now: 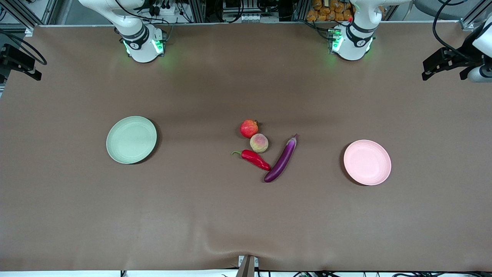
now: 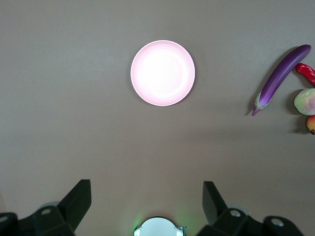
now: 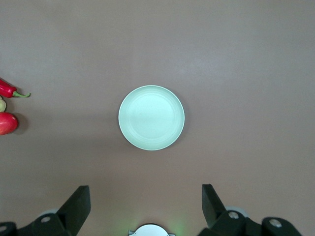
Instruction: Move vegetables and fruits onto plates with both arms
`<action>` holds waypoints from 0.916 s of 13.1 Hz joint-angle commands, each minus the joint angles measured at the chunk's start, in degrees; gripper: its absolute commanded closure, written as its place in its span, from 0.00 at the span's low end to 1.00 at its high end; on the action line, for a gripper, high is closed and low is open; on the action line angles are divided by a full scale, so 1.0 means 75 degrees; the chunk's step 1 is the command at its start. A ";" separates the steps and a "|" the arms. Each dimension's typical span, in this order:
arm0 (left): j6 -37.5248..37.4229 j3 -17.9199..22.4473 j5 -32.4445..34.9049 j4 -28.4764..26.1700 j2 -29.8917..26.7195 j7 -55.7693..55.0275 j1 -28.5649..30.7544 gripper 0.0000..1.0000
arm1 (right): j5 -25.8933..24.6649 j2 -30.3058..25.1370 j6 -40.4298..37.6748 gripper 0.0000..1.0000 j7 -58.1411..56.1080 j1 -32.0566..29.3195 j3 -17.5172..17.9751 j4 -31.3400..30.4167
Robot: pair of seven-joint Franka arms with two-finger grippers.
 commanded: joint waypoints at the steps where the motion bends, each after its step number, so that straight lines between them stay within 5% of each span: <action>1: -0.0138 -0.0027 0.0026 0.0236 0.0088 0.0160 0.0030 0.00 | 0.0161 -0.0035 -0.0096 0.00 0.0117 -0.0143 0.0079 -0.0003; 12: -0.0092 -0.0167 -0.0090 0.0026 0.0345 0.0043 0.0007 0.00 | 0.0161 -0.0023 -0.0096 0.00 0.0117 -0.0131 0.0079 -0.0003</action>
